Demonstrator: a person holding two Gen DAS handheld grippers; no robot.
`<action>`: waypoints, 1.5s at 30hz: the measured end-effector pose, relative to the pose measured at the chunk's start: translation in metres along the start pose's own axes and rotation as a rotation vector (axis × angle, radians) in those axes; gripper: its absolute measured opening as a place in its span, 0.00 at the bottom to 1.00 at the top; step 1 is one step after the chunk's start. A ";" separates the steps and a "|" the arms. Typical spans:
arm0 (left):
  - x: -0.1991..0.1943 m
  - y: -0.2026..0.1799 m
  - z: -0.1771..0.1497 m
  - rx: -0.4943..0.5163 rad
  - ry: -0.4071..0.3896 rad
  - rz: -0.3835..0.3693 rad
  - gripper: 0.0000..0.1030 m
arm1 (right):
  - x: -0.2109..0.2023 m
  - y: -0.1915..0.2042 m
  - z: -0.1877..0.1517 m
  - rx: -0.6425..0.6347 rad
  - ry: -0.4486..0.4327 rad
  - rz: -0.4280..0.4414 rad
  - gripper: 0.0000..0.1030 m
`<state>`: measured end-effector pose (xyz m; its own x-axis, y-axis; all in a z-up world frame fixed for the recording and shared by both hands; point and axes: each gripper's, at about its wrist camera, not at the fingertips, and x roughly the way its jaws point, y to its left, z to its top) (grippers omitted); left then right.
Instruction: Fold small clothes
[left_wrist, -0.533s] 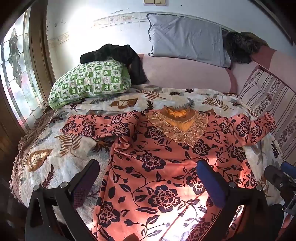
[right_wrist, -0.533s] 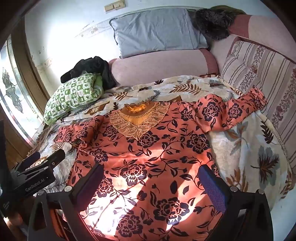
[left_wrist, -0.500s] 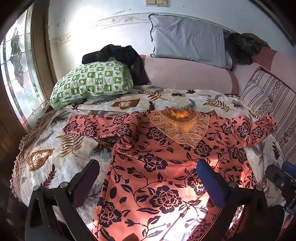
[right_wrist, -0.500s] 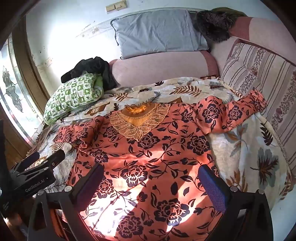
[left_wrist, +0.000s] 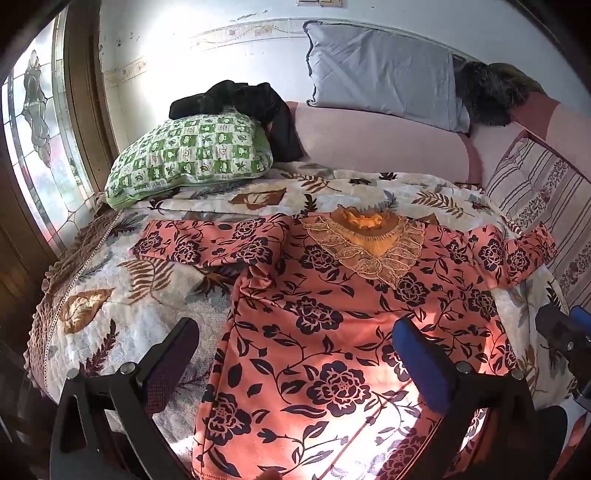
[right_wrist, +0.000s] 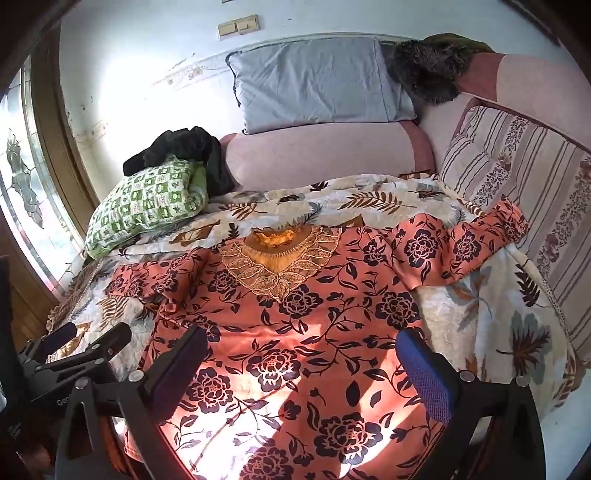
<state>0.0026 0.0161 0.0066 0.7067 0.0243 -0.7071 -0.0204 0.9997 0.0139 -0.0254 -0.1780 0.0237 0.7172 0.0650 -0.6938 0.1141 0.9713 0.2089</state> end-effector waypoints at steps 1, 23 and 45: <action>0.000 0.001 -0.001 -0.002 -0.003 0.000 1.00 | 0.013 -0.006 0.008 -0.001 0.006 0.001 1.00; -0.001 0.001 -0.002 0.002 -0.011 0.002 1.00 | 0.009 0.005 -0.018 -0.037 -0.032 0.005 1.00; 0.002 0.002 -0.004 0.000 -0.005 -0.004 1.00 | 0.014 0.007 -0.018 -0.041 -0.029 0.013 1.00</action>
<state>0.0012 0.0179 0.0021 0.7101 0.0199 -0.7038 -0.0172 0.9998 0.0109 -0.0270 -0.1658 0.0027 0.7384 0.0711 -0.6706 0.0768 0.9791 0.1883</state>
